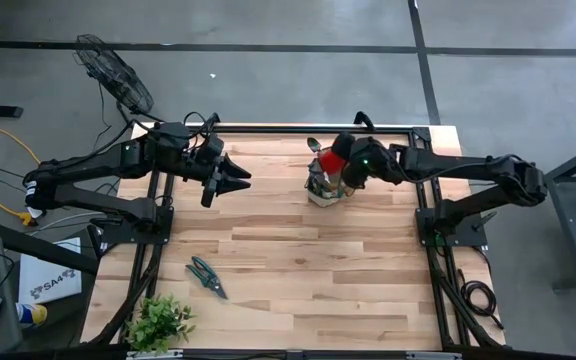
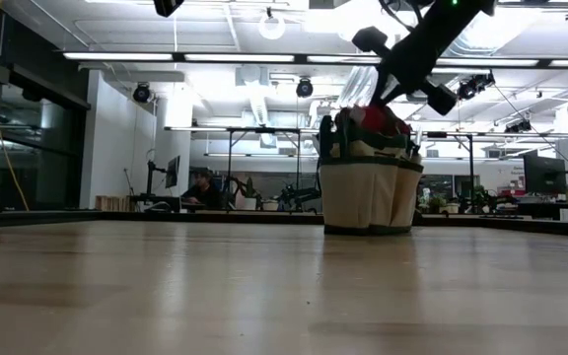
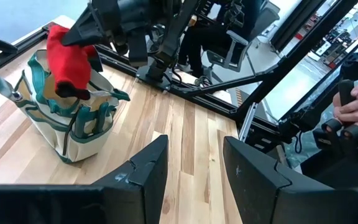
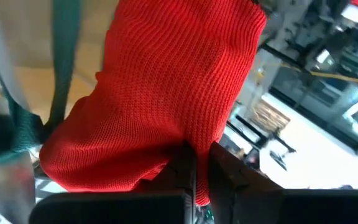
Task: Pick & Place Garden tools in Gardening bag
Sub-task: Put the red gloves into the gardening bag
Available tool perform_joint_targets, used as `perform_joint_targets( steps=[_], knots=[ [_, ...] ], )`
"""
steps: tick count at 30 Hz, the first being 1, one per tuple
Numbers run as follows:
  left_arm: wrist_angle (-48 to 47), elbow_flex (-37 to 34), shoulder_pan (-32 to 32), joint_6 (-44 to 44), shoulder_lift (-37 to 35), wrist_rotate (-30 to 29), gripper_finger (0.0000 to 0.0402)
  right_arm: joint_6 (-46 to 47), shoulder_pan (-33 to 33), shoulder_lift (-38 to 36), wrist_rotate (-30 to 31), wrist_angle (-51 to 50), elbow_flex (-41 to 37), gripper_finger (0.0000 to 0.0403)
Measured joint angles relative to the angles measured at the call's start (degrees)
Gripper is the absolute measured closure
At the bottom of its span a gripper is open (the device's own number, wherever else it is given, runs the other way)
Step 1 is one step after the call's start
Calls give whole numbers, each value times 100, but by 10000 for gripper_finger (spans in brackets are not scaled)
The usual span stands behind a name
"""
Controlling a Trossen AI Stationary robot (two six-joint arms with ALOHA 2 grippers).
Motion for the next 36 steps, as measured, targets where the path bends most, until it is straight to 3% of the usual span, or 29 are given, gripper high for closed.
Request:
perform_joint_targets(
  steps=[17,36],
  knots=[
    [3,0,0,-1,0,-14,249,-32,63,354,-321,-148,0,388],
    [2,-4,0,-1,0,-7,249,1733,61,288,-602,-175,0,311]
  ],
)
